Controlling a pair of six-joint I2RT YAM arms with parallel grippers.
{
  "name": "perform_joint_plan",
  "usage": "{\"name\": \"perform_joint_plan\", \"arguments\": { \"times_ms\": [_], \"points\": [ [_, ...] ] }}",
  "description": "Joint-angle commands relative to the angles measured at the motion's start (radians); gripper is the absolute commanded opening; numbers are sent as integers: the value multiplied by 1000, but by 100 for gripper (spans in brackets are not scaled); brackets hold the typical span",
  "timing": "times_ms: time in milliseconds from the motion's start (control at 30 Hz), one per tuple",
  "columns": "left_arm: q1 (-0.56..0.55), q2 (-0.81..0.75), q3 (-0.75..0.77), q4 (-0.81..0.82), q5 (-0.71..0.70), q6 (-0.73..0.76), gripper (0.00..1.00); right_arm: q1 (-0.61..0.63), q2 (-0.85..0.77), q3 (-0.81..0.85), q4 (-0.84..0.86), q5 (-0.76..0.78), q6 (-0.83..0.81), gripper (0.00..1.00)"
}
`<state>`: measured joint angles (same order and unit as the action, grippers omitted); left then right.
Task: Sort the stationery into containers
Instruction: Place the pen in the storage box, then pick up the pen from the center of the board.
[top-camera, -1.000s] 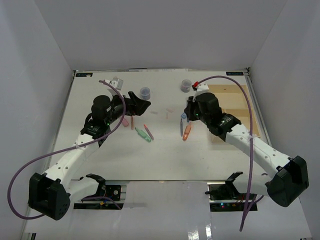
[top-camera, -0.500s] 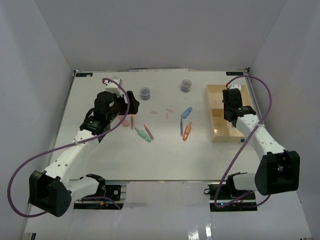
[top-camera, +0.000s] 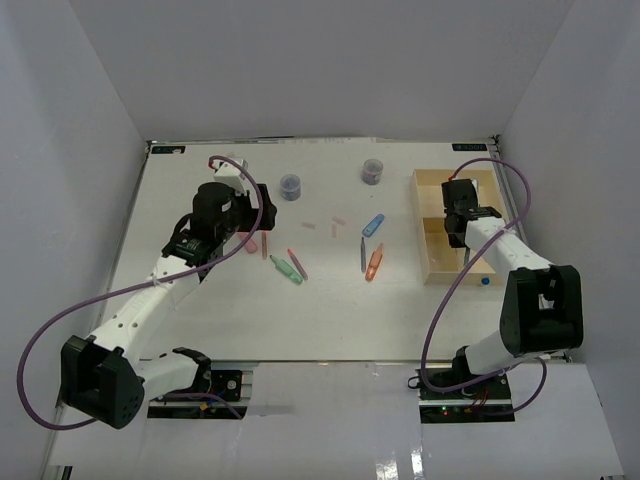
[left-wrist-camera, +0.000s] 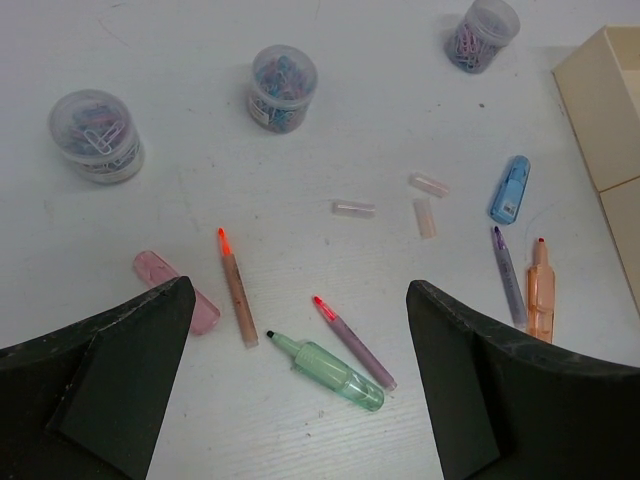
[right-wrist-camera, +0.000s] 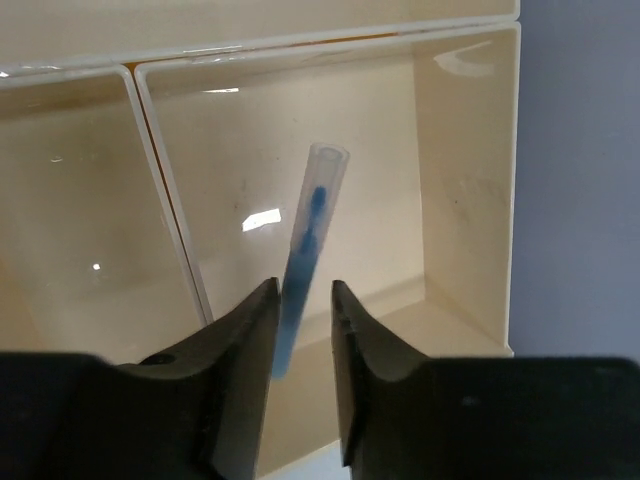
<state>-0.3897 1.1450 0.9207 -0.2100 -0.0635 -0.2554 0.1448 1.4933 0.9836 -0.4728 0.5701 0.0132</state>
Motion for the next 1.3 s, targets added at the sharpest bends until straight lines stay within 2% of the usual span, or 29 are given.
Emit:
{"name": "perform_joint_plan", "arguments": {
  "times_ms": [0,33,100,133,167,200,400,533,633,667,767,933,1033,1267],
  "points": [
    [0,1,38,-3,4,10,98,-7,-4,3,31,1,-9,34],
    [0,5,40,-5,5,7,98,-7,-8,3,31,-3,-9,44],
    [0,9,41,-6,8,4,98,-5,-30,1,33,-3,-9,54],
    [0,10,41,-6,13,2,98,-7,-37,0,34,-7,-9,65],
    [0,12,41,-6,14,1,98,-7,-57,0,34,-9,-9,67],
    [0,13,41,-6,17,-4,98,-7,-70,3,27,-13,-9,74],
    [0,28,53,-29,-12,-30,98,13,-217,35,6,-113,13,84],
    [0,45,69,-58,-44,-51,98,65,-323,38,23,-223,47,85],
    [0,50,70,-62,-41,-54,98,146,-373,41,51,-291,100,86],
    [0,50,69,-58,-38,-56,98,209,-375,41,63,-305,116,86],
    [0,53,67,-58,-35,-56,98,333,-328,53,92,-297,163,86],
    [0,61,67,-58,-36,-56,98,466,-176,98,88,-250,244,85],
    [0,59,66,-55,-36,-58,98,516,-58,104,114,-243,301,78],
    [0,64,66,-55,-32,-58,98,541,65,90,192,-288,401,58]
  ]
}}
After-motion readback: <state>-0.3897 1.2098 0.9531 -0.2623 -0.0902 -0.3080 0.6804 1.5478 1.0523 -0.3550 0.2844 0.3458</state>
